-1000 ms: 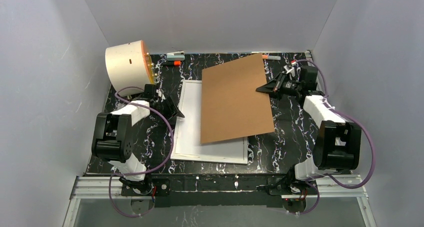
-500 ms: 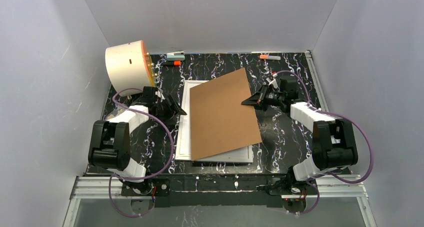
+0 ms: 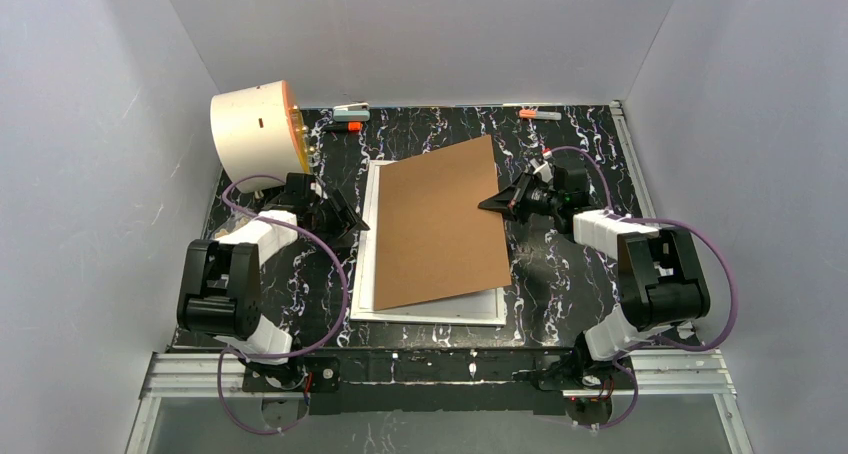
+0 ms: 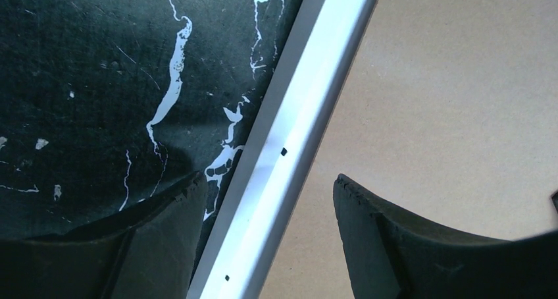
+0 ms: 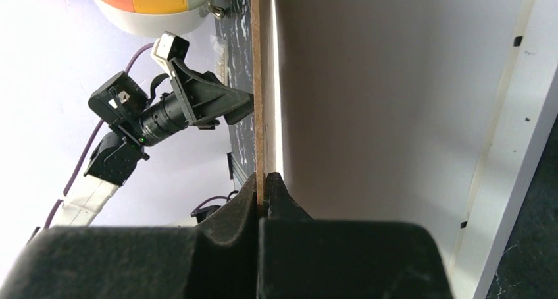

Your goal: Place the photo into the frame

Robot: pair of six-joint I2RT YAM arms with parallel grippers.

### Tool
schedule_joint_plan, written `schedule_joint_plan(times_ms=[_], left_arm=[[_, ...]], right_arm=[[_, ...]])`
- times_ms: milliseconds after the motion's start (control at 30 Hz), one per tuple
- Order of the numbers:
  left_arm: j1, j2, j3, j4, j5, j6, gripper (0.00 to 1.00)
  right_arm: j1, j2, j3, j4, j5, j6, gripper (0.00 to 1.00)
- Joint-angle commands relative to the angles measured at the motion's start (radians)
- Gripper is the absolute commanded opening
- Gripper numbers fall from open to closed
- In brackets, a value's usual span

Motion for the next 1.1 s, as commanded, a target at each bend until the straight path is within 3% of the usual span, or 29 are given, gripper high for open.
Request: schedule_joint_plan(times_ms=[0, 467, 667, 1067], left_arm=[[-0.003, 0.029, 0.013, 0.004, -0.005, 0.022, 0.67], [-0.003, 0.067, 0.006, 0.031, 0.031, 0.024, 0.66], [-0.003, 0.066, 0.003, 0.038, 0.042, 0.020, 0.64], [-0.003, 0.068, -0.006, 0.046, 0.059, 0.018, 0.62]], right_arm=[[0.014, 0.031, 0.016, 0.125, -0.019, 0.025, 0.01], [0.059, 0.076, -0.032, 0.129, 0.008, 0.038, 0.01], [0.071, 0.062, -0.062, 0.107, 0.042, 0.048, 0.15], [0.108, 0.071, -0.068, 0.086, 0.056, 0.033, 0.19]])
